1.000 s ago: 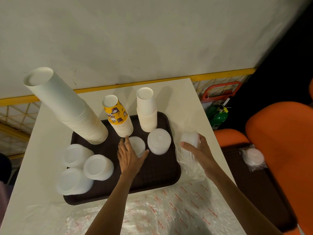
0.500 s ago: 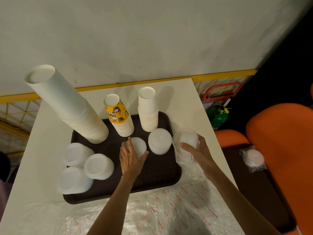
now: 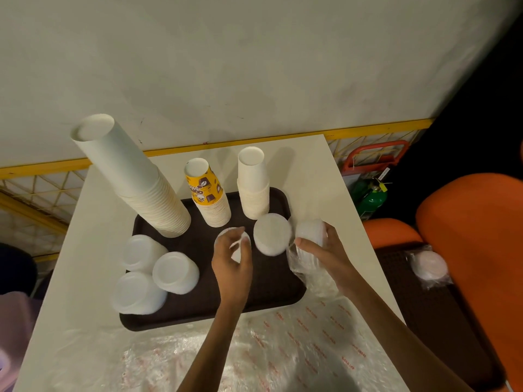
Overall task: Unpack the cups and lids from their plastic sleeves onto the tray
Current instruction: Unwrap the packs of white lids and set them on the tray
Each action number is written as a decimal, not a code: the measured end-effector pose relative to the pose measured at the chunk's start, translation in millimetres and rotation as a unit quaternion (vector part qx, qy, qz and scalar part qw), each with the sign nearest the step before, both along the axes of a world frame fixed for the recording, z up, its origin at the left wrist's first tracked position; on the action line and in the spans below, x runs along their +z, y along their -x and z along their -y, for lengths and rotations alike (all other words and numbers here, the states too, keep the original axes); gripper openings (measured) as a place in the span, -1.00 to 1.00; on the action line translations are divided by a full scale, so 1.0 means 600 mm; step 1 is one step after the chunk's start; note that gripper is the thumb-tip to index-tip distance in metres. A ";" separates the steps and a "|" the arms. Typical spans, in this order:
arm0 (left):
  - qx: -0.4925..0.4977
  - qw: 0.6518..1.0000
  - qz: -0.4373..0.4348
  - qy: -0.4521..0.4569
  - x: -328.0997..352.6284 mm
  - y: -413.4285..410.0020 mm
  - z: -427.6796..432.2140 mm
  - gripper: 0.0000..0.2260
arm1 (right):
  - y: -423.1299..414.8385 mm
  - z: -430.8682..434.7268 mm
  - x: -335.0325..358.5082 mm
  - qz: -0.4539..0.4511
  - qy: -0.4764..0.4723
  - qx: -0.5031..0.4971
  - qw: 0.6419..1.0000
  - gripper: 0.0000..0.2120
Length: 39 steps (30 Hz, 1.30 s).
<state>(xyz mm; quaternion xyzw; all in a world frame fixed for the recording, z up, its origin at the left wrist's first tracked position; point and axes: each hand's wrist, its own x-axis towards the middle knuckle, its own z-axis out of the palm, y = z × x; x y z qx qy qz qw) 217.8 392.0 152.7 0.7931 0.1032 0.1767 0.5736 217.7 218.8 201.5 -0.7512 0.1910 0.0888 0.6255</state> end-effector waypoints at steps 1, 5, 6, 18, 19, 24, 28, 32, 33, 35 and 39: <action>-0.014 0.998 0.008 0.053 0.027 0.005 0.006 -0.87 | 0.005 -0.002 0.003 0.002 -0.006 0.012 1.000 -0.34; -0.136 0.979 0.043 0.145 0.090 0.005 0.025 -0.84 | 0.017 -0.009 0.006 -0.032 -0.025 0.061 0.997 -0.34; -0.160 0.976 0.046 0.137 0.096 0.006 0.027 -0.84 | 0.018 -0.012 0.006 -0.041 -0.030 0.064 0.997 -0.31; -0.220 0.958 -0.097 0.157 0.121 0.061 0.030 -0.87 | 0.057 -0.019 0.048 0.005 -0.105 0.153 0.983 -0.09; -0.217 0.956 -0.104 0.167 0.124 0.060 0.031 -0.87 | 0.058 -0.021 0.050 0.002 -0.107 0.159 0.982 -0.05; -0.206 0.954 -0.136 0.168 0.131 0.058 0.031 -0.89 | 0.050 -0.037 0.067 -0.004 0.002 0.142 0.990 -0.37; -0.203 0.950 -0.154 0.179 0.135 0.058 0.033 -0.88 | 0.055 -0.033 0.064 -0.007 0.009 0.138 0.990 -0.38; -0.194 0.950 -0.160 0.183 0.138 0.057 0.036 -0.87 | 0.055 -0.029 0.059 -0.017 -0.003 0.157 0.988 -0.39; -0.188 0.951 -0.162 0.184 0.139 0.057 0.036 -0.87 | 0.055 -0.031 0.063 -0.022 0.001 0.159 0.987 -0.40; -0.177 0.952 -0.164 0.187 0.139 0.056 0.036 -0.88 | 0.056 -0.027 0.064 -0.032 -0.016 0.162 0.986 -0.41; -0.169 0.950 -0.168 0.202 0.141 0.055 0.035 -0.86 | 0.059 -0.031 0.070 -0.039 -0.055 0.158 0.985 -0.15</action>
